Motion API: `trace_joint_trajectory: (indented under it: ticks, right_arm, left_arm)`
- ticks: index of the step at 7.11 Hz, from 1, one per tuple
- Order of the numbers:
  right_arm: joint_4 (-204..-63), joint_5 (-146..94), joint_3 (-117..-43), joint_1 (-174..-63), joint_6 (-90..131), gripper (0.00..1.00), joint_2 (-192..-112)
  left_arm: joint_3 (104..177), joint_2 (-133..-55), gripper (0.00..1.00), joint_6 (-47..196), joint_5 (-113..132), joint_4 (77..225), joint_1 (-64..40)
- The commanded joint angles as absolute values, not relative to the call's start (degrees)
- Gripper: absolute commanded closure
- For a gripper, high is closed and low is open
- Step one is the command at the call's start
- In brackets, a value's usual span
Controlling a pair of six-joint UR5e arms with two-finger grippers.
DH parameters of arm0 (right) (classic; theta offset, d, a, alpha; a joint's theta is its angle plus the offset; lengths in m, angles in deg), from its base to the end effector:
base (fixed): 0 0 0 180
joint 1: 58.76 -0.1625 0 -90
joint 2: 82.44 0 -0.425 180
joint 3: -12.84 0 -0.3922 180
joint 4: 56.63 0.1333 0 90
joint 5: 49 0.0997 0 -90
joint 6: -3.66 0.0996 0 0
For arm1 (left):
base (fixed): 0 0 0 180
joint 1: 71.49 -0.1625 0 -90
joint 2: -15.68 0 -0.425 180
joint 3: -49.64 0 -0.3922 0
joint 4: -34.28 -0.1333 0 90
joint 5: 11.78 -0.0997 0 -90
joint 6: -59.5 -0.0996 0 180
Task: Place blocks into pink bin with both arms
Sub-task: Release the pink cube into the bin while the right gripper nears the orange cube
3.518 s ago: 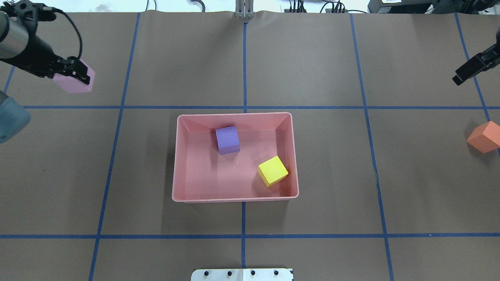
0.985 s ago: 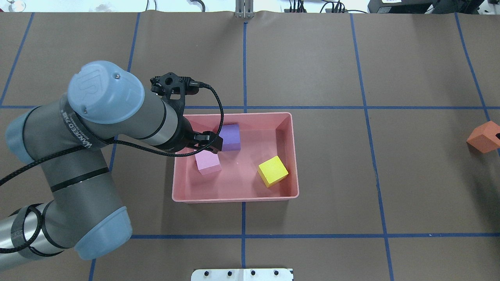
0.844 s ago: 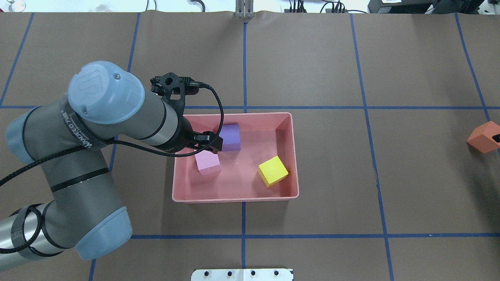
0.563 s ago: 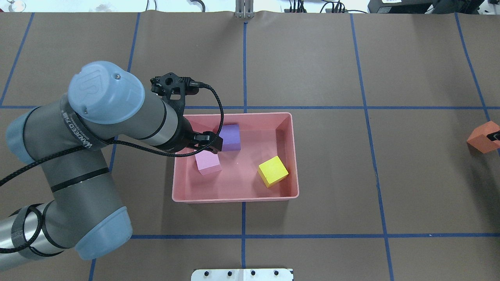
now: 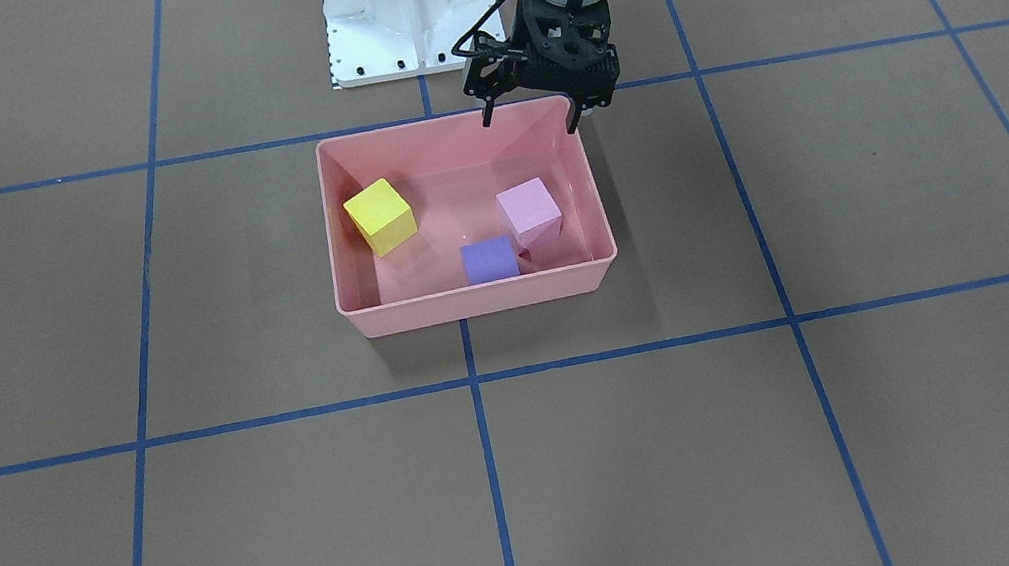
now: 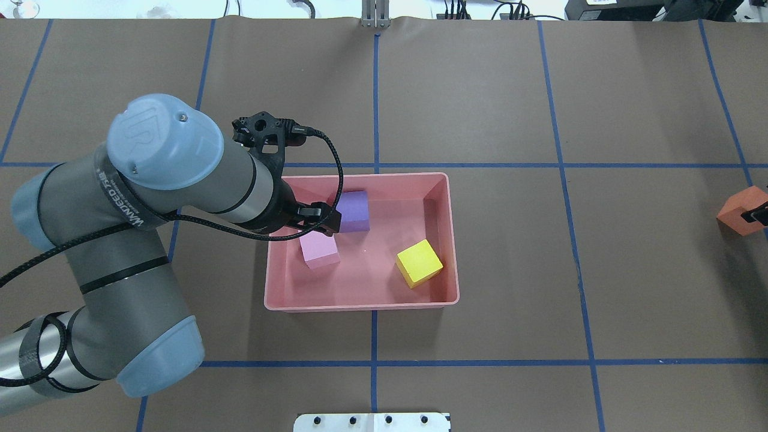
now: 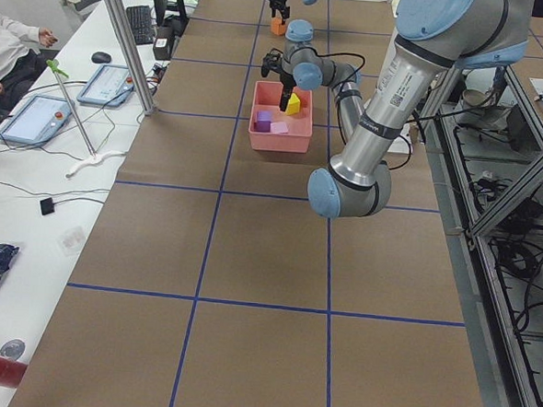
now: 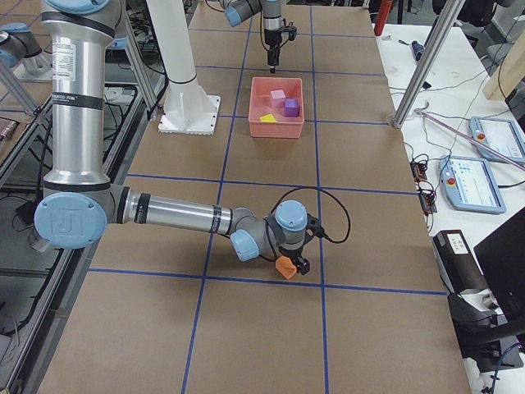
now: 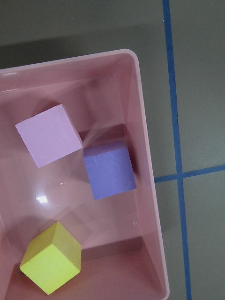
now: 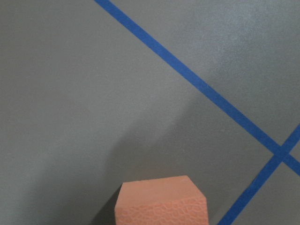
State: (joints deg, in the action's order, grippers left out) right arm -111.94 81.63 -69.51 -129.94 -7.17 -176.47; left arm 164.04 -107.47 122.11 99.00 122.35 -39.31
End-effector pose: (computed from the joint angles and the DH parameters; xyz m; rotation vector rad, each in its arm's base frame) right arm -0.0886 -0.4722 0.6965 0.3406 -0.7369 -0.6316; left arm 0.4353 -0.3897 0.1577 0.1870 0.9977 0.0997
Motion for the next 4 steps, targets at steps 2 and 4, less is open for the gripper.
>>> trace_joint_trajectory:
  ticks: [2, 4]
  right_arm:
    - [-112.0, 78.2, -68.3, -128.0, -6.1, 0.22, -176.4]
    - [-111.9, 78.2, -68.1, -127.7, -6.0, 0.73, -176.4]
  left_arm:
    - [163.8, -107.5, 0.00, 121.9, 99.0, 122.4, -38.9]
    - [163.9, -106.9, 0.00, 121.2, 99.0, 122.4, -38.7]
